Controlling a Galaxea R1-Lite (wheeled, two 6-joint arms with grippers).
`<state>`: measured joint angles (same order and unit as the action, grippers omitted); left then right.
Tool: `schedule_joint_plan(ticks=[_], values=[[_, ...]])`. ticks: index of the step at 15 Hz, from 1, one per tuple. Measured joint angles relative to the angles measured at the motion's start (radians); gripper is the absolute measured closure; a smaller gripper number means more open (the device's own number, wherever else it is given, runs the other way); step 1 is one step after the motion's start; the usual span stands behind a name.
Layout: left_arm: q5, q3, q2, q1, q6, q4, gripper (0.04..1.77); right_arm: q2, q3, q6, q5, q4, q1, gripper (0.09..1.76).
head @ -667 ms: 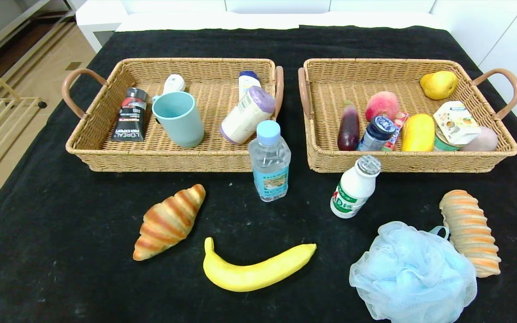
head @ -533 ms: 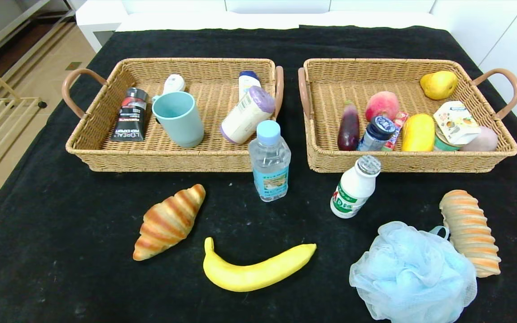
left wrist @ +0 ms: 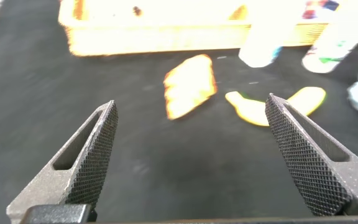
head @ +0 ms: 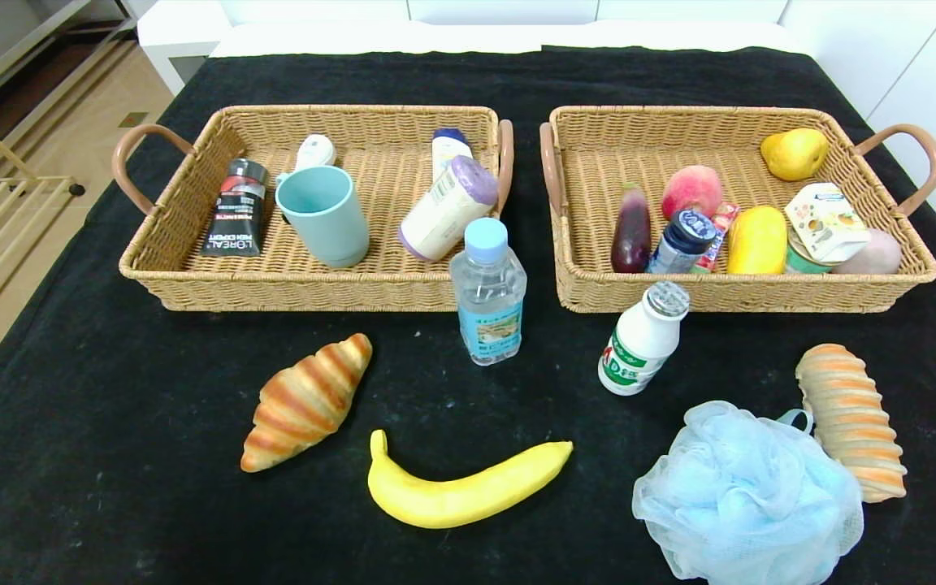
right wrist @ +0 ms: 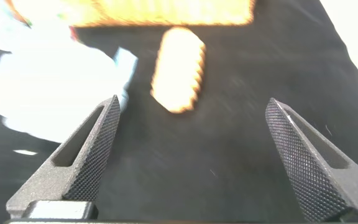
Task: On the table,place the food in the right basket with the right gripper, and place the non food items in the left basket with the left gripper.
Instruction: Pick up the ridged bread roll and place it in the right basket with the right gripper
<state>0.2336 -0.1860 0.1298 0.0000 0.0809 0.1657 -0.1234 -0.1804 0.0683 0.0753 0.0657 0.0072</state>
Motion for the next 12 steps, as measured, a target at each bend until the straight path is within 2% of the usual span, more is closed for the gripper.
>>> schedule_joint_plan(ticks=[5,7,9,12], values=[[0.193,-0.134,0.253,-0.01,-0.032,0.063,0.09,-0.261,-0.183,-0.016,0.187,0.009,0.011,0.14],[0.214,-0.199,0.377,-0.051,-0.042,0.084,0.09,-0.37,-0.233,-0.026,0.215,0.04,0.025,0.14],[0.22,-0.27,0.496,-0.127,-0.049,0.095,0.09,-0.478,-0.262,-0.029,0.213,0.12,0.093,0.14],[0.22,-0.369,0.647,-0.267,-0.055,0.105,0.09,-0.616,-0.29,-0.03,0.116,0.208,0.237,0.14]])
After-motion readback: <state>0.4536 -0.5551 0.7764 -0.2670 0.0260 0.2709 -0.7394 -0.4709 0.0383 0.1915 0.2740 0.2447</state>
